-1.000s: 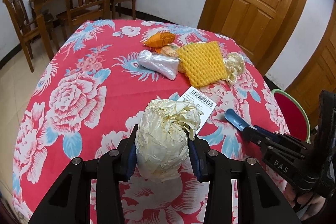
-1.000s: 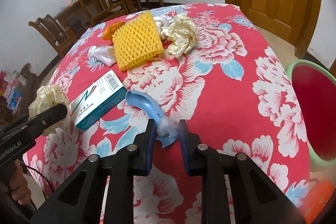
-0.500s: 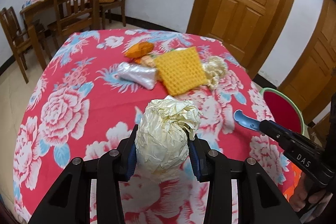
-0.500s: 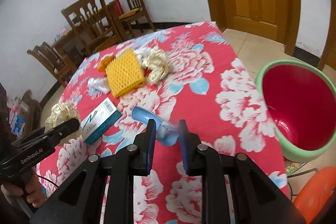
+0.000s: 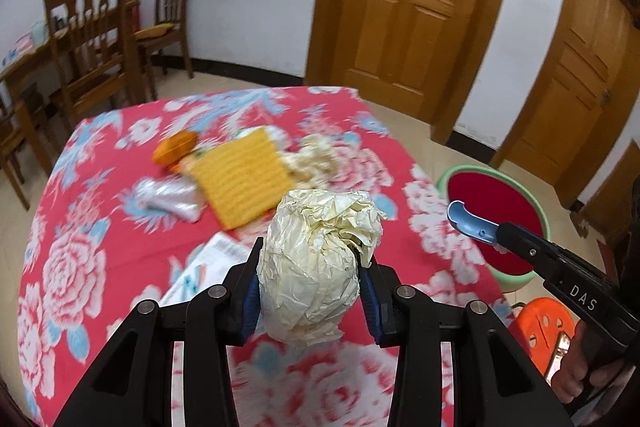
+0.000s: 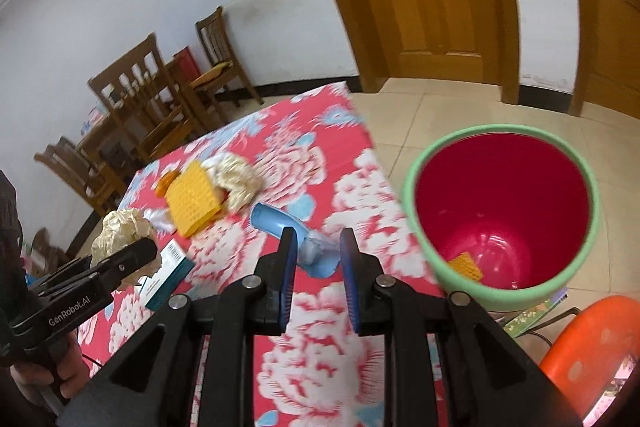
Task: Collect trash
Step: 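Carry the tube and bag over the red bucket and open both tools, then grasp the white medicine box with the left tool, then grasp the crumpled cream plastic wrap with the right tool, then carry the medicine box and cream wrap over the red bucket with both tools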
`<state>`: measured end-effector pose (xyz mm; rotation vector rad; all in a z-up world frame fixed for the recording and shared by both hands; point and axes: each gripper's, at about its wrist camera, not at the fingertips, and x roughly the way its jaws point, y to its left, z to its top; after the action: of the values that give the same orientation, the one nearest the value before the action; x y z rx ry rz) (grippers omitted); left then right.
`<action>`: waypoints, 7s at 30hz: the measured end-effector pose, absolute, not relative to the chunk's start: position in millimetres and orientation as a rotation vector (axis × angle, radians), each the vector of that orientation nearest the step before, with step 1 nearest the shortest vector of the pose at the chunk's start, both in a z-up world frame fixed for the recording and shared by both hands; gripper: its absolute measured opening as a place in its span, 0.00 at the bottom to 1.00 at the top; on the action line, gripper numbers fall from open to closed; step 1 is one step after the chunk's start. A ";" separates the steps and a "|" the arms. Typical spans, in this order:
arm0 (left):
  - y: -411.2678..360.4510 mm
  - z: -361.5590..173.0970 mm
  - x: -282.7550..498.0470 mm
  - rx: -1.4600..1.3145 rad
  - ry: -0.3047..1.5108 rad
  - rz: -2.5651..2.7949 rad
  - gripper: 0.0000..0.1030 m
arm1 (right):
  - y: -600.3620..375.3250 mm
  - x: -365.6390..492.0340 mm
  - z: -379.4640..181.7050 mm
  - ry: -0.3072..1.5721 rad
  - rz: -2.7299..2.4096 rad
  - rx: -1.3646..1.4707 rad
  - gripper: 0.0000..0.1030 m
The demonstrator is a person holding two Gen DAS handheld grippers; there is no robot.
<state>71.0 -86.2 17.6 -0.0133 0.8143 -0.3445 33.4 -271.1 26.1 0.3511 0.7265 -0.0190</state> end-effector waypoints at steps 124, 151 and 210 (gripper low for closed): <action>-28.7 -54.4 109.1 0.069 0.979 -0.167 0.65 | -259.3 23.0 7.1 0.814 -0.090 0.394 0.69; -0.1 -27.4 122.1 -0.102 0.869 -0.152 0.54 | -214.2 103.6 7.3 0.885 0.036 0.309 0.69; -65.2 19.8 111.7 -0.107 0.799 -0.279 0.54 | -252.8 82.7 48.2 0.720 0.023 0.339 0.23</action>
<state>111.7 -65.2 19.8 -0.1074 0.7986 -0.2794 82.7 -252.8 48.2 0.3388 0.7198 0.0225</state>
